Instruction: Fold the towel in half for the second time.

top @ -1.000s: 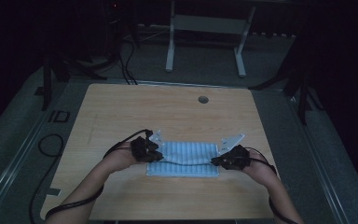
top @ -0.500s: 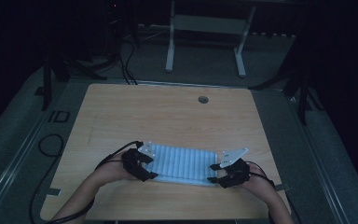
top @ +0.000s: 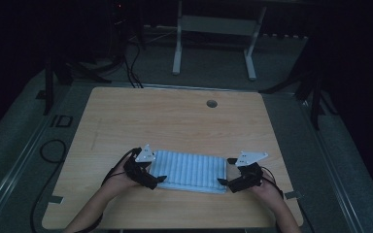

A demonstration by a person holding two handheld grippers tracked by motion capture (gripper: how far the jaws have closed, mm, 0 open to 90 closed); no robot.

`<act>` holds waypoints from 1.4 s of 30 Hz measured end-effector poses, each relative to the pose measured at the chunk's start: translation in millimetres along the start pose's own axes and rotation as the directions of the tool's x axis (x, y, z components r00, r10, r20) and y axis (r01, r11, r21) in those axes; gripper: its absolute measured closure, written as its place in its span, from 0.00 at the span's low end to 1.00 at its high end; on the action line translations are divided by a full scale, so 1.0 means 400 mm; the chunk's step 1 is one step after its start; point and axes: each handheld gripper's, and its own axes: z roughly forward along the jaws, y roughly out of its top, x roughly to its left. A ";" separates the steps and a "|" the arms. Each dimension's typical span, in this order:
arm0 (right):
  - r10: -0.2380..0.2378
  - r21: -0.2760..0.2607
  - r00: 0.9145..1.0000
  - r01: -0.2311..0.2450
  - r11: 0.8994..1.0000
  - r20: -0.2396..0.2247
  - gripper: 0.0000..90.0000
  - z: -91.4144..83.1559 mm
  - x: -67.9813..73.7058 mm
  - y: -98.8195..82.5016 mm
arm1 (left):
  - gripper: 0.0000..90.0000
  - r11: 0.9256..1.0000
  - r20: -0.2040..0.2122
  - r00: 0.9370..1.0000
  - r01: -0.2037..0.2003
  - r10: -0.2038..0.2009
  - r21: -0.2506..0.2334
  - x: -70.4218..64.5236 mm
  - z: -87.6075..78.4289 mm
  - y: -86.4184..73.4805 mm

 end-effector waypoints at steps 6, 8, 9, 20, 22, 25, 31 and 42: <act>0.057 -0.050 0.997 -0.054 0.997 0.060 0.15 -0.012 -0.031 -0.032 | 0.03 0.996 -0.063 0.995 0.076 -0.079 -0.050 0.030 -0.017 -0.041; 0.074 -0.061 0.994 -0.070 0.996 0.079 0.15 -0.018 -0.039 -0.046 | 0.03 0.994 -0.081 0.992 0.094 -0.098 -0.055 0.040 -0.025 -0.055; 0.088 -0.062 0.993 -0.083 0.995 0.085 0.15 -0.020 -0.043 -0.053 | 0.03 0.993 -0.087 0.990 0.103 -0.108 -0.060 0.045 -0.030 -0.061; 0.201 -0.111 0.953 -0.179 0.977 0.229 0.15 -0.066 -0.084 -0.129 | 0.03 0.983 -0.155 0.972 0.168 -0.179 -0.078 0.084 -0.077 -0.133; 0.221 -0.129 0.936 -0.192 0.973 0.275 0.15 -0.080 -0.088 -0.140 | 0.03 0.981 -0.167 0.968 0.175 -0.187 -0.083 0.087 -0.085 -0.143; 0.249 -0.152 0.915 -0.210 0.966 0.317 0.15 -0.096 -0.094 -0.153 | 0.03 0.978 -0.184 0.962 0.184 -0.200 -0.098 0.091 -0.098 -0.153; 0.328 -0.227 0.846 -0.252 0.941 0.419 0.15 -0.142 -0.105 -0.183 | 0.03 0.968 -0.209 0.949 0.214 -0.238 -0.131 0.103 -0.129 -0.181; 0.323 -0.208 0.827 -0.253 0.945 0.461 0.15 -0.137 -0.112 -0.196 | 0.03 0.945 -0.246 0.919 0.266 -0.308 -0.191 0.115 -0.157 -0.213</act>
